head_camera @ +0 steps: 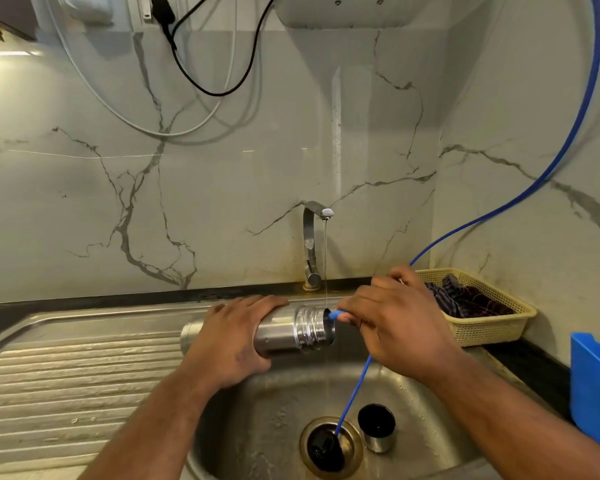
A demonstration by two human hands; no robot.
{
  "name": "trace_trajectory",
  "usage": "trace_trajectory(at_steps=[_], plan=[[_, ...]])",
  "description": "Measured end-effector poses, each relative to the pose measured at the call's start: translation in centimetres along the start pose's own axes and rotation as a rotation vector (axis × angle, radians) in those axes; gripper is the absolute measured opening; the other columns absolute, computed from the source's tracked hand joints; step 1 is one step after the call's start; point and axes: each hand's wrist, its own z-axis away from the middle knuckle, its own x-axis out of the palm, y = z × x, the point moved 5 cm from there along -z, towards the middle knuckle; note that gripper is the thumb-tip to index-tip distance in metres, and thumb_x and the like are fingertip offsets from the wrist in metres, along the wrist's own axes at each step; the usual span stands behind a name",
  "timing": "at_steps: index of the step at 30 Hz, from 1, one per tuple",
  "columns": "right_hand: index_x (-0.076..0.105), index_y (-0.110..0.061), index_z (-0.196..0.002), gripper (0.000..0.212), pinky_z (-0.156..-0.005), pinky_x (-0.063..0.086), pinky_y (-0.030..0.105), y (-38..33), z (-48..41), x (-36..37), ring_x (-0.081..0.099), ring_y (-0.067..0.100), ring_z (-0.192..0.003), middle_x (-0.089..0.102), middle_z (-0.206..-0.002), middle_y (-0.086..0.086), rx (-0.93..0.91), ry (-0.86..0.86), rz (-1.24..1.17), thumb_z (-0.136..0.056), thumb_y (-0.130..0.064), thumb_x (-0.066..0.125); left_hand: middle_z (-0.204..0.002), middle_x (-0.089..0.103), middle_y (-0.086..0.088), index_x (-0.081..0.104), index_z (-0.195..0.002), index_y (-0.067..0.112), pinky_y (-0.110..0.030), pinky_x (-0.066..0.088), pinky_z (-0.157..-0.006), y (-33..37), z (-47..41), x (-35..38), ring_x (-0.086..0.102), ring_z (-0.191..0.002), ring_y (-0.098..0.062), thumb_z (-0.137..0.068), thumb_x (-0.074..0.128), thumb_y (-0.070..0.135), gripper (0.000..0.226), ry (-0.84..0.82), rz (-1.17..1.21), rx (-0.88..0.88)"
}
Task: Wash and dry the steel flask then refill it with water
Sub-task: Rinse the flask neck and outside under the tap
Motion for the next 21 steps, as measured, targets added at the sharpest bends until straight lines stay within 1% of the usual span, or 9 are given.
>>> trace_trajectory(at_steps=[2, 4, 5, 8, 10, 13, 16, 19, 21], plan=[[0.073, -0.035, -0.095, 0.048, -0.066, 0.033, 0.027, 0.6, 0.3, 1.1, 0.052, 0.004, -0.067, 0.064, -0.072, -0.016, 0.176, -0.174, -0.166, -0.099, -0.060, 0.031, -0.137, 0.052, 0.019, 0.035, -0.145, 0.048, -0.038, 0.029, -0.114, 0.1, 0.0, -0.4, 0.044, -0.121, -0.003, -0.069, 0.083, 0.044, 0.090, 0.069, -0.037, 0.002], [0.068, -0.033, -0.090, 0.043, -0.061, 0.035, 0.025, 0.7, 0.8, 2.4, 0.053, 0.003, -0.066, 0.060, -0.069, -0.015, 0.294, -0.357, -0.308, -0.103, -0.057, 0.035, -0.136, 0.052, 0.018, 0.036, -0.143, 0.047, -0.040, 0.029, -0.114, 0.2, 0.1, -0.5, 0.047, -0.123, -0.007, -0.070, 0.083, 0.044, 0.088, 0.111, -0.096, -0.025], [0.065, -0.034, -0.088, 0.039, -0.061, 0.038, 0.026, 0.4, 0.9, 2.5, 0.054, 0.003, -0.066, 0.059, -0.070, -0.014, 0.283, -0.385, -0.299, -0.104, -0.056, 0.037, -0.135, 0.052, 0.018, 0.035, -0.143, 0.047, -0.041, 0.028, -0.115, 0.4, 0.1, -0.4, 0.047, -0.124, -0.007, -0.071, 0.083, 0.044, 0.087, 0.107, -0.115, -0.038], [0.056, -0.038, -0.089, 0.032, -0.066, 0.036, 0.029, -0.2, 0.4, 1.5, 0.054, 0.006, -0.068, 0.063, -0.078, -0.011, 0.097, -0.288, -0.082, -0.102, -0.061, 0.038, -0.137, 0.051, 0.016, 0.032, -0.145, 0.046, -0.042, 0.029, -0.117, 0.6, 0.2, 0.2, 0.047, -0.126, -0.009, -0.073, 0.082, 0.043, 0.088, 0.046, -0.114, -0.071], [0.066, -0.039, -0.099, 0.026, -0.073, 0.032, 0.030, 0.2, 0.0, 0.5, 0.055, 0.007, -0.069, 0.066, -0.083, -0.014, -0.001, -0.185, -0.021, -0.099, -0.059, 0.050, -0.139, 0.050, 0.016, 0.031, -0.146, 0.046, -0.041, 0.028, -0.117, 0.6, 0.1, 0.2, 0.046, -0.128, -0.009, -0.074, 0.082, 0.043, 0.089, 0.026, -0.108, -0.074], [0.074, -0.040, -0.100, 0.013, -0.077, 0.027, 0.032, 3.5, 0.0, -0.9, 0.050, 0.003, -0.067, 0.070, -0.083, -0.019, 0.033, -0.040, 0.023, -0.093, -0.048, 0.066, -0.139, 0.052, 0.015, 0.033, -0.145, 0.045, -0.043, 0.029, -0.117, -0.5, 0.0, -0.7, 0.048, -0.128, -0.011, -0.072, 0.084, 0.043, 0.089, 0.061, -0.105, -0.116], [0.075, -0.039, -0.099, 0.022, -0.080, 0.022, 0.032, 4.9, 0.4, -1.2, 0.055, 0.007, -0.073, 0.069, -0.083, -0.019, 0.073, 0.036, 0.013, -0.093, -0.050, 0.057, -0.138, 0.054, 0.012, 0.035, -0.143, 0.044, -0.046, 0.031, -0.117, -1.4, 0.2, -1.3, 0.049, -0.127, -0.013, -0.070, 0.085, 0.042, 0.088, 0.094, -0.110, -0.151], [0.074, -0.036, -0.097, 0.019, -0.070, 0.033, 0.030, 1.3, 0.0, 0.1, 0.057, 0.010, -0.066, 0.065, -0.076, -0.015, -0.043, -0.017, 0.047, -0.094, -0.047, 0.058, -0.141, 0.051, 0.013, 0.035, -0.146, 0.044, -0.044, 0.026, -0.119, 0.3, 0.4, -0.7, 0.046, -0.130, -0.012, -0.072, 0.084, 0.042, 0.089, 0.104, -0.093, -0.072], [0.072, -0.036, -0.095, 0.019, -0.060, 0.038, 0.027, 0.0, -0.1, 0.9, 0.055, 0.011, -0.059, 0.062, -0.071, -0.013, -0.025, -0.069, 0.069, -0.095, -0.048, 0.058, -0.140, 0.051, 0.015, 0.035, -0.145, 0.044, -0.042, 0.025, -0.117, 1.2, 0.4, -0.6, 0.046, -0.129, -0.011, -0.072, 0.084, 0.042, 0.088, 0.117, -0.073, -0.039]])
